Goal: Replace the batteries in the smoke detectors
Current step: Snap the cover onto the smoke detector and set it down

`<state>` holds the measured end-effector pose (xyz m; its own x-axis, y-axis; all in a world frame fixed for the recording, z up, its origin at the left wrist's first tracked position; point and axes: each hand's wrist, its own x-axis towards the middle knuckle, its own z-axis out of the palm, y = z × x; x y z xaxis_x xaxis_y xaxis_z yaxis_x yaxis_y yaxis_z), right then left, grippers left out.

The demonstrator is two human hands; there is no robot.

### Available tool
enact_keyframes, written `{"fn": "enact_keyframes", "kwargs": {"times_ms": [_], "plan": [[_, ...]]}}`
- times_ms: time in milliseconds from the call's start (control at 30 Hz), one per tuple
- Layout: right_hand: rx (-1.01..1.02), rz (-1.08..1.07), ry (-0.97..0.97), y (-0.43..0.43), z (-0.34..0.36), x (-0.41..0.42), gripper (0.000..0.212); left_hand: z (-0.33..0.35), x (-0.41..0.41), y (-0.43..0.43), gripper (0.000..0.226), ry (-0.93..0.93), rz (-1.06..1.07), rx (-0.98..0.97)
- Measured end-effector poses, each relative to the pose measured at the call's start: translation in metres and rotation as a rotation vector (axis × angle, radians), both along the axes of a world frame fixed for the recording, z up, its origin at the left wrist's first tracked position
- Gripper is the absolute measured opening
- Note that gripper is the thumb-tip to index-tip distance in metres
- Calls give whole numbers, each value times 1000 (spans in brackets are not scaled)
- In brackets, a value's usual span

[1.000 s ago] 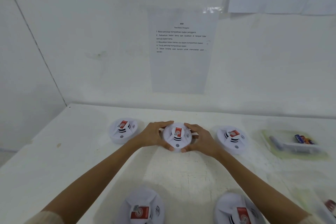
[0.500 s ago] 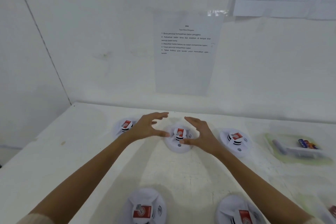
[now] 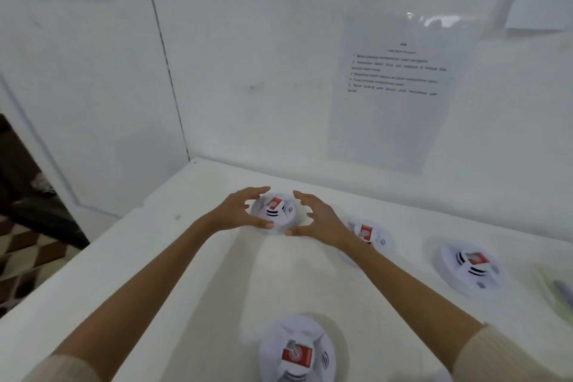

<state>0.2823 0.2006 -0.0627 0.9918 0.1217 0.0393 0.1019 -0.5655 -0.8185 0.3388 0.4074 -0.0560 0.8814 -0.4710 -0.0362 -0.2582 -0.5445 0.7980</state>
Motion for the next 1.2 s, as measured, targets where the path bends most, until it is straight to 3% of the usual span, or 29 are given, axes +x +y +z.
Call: {"fn": "enact_keyframes", "kwargs": {"times_ms": [100, 200, 333, 500, 600, 700, 767, 900, 1067, 1200], "plan": [[-13, -22, 44, 11, -7, 9, 87, -6, 3, 2, 94, -1, 30, 6], [17, -64, 51, 14, -13, 12, 85, -8, 5, 5, 112, 20, 48, -2], [51, -82, 32, 13, -17, 13, 81, -17, 7, 3, 100, -17, 60, 2], [204, -45, -3, 10, -14, 11, 82, -7, 6, 3, 118, -57, -10, 87], [314, -14, -25, 11, -7, 11, 88, 0, 2, 6, 95, -33, -32, 30], [370, -44, -59, 15, 2, 9, 76, 7, -4, 7, 88, 34, 13, -142], [540, -73, 29, 20, 6, 5, 63, 9, -9, 4, 82, 88, 14, -298], [887, -74, 408, 24, 13, -1, 49, 9, -17, -8, 71, 99, 2, -472], [1114, -89, 441, 22, 26, -4, 33, 16, -18, -6, 93, 4, -27, -330], [967, -225, 325, 13, 26, -3, 39, 24, -14, 0, 109, -184, -16, -311]]}}
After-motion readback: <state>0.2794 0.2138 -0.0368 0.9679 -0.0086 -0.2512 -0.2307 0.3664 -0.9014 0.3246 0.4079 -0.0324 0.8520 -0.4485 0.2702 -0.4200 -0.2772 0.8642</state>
